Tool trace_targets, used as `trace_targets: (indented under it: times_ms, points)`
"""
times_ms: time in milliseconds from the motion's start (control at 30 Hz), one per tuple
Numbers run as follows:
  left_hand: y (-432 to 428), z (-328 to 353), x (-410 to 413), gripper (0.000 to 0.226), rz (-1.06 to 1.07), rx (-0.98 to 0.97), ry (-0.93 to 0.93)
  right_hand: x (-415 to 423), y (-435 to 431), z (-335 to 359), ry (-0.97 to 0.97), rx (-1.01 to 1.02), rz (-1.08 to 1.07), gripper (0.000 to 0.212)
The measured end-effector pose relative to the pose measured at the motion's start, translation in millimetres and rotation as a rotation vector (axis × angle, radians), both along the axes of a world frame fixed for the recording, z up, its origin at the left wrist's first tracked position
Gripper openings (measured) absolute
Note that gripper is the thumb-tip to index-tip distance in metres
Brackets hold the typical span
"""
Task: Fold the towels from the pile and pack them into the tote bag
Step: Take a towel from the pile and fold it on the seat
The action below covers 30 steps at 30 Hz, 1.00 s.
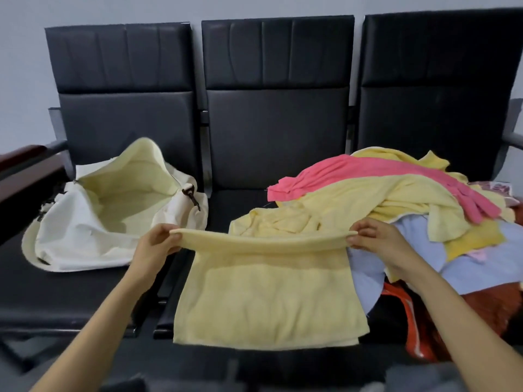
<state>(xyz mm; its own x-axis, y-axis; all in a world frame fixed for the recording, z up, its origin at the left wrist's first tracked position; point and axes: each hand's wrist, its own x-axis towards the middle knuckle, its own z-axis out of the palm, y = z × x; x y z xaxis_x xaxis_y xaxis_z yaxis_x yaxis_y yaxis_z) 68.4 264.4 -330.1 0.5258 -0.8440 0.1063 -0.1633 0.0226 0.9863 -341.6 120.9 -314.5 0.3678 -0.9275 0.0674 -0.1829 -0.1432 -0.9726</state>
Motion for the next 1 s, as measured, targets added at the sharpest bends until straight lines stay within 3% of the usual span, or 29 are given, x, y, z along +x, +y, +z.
trace_targets:
  times_ms: [200, 367, 500, 600, 633, 733, 767, 867, 900, 1000]
  points:
    - [49, 11, -12, 0.018, -0.222, -0.015, 0.128, -25, 32, 0, 0.103, -0.021, 0.16, 0.002]
    - [71, 4, -6, 0.004, -0.43, 0.114, 0.083, -43, 46, -5, 0.244, -0.011, 0.368, 0.02]
    - [75, -13, -3, 0.023, -0.506, 0.251, -0.062, -44, 48, -17, 0.506, -0.037, 0.488, 0.029]
    - [75, -19, -2, 0.038, -0.614, 0.378, -0.163, -42, 51, -20, 0.59, 0.071, 0.549, 0.014]
    - [74, -20, -3, 0.045, -0.622, 0.409, -0.169, -41, 52, -19, 0.619, 0.103, 0.558, 0.02]
    - [67, -23, -11, 0.071, -0.529, 0.447, -0.189, -32, 49, -20, 0.708, 0.06, 0.478, 0.02]
    - [63, -24, -14, 0.07, -0.497, 0.454, -0.221, -28, 46, -21, 0.746, 0.007, 0.423, 0.017]
    - [42, -32, -22, 0.034, -0.311, 0.47, -0.462, -13, 35, -28, 0.861, -0.157, 0.273, 0.015]
    - [34, -33, -25, 0.031, -0.228, 0.476, -0.579, -7, 31, -31, 0.856, -0.191, 0.233, 0.018]
    - [6, -36, -32, 0.061, -0.147, 0.605, -0.742, 16, 19, -34, 0.862, -0.33, 0.188, 0.032]
